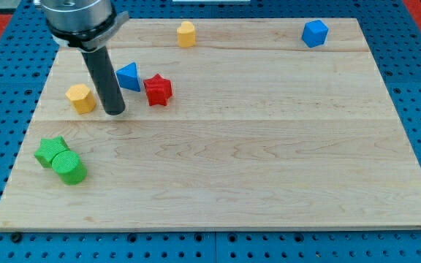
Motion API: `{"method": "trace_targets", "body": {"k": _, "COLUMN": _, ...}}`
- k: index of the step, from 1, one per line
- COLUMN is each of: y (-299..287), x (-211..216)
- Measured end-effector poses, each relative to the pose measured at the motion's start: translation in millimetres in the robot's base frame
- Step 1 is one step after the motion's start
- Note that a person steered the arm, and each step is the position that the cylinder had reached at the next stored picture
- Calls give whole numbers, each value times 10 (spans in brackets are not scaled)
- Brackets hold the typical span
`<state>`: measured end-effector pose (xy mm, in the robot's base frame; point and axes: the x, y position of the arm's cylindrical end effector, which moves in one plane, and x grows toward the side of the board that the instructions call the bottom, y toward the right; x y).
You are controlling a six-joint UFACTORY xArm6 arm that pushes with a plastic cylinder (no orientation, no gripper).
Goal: Move the red star towards center right
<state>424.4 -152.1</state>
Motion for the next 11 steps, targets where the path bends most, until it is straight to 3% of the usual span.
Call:
{"method": "trace_targets", "body": {"k": 3, "y": -5, "x": -140}}
{"method": "trace_targets", "body": {"k": 5, "y": 701, "x": -258}}
{"method": "trace_targets", "body": {"k": 7, "y": 635, "x": -577}}
{"method": "trace_targets", "body": {"k": 8, "y": 1130, "x": -577}}
{"method": "trace_targets", "body": {"k": 9, "y": 1385, "x": -859}}
{"method": "trace_targets", "body": {"k": 10, "y": 1281, "x": -1171}}
{"method": "trace_targets", "body": {"k": 11, "y": 1735, "x": -953}}
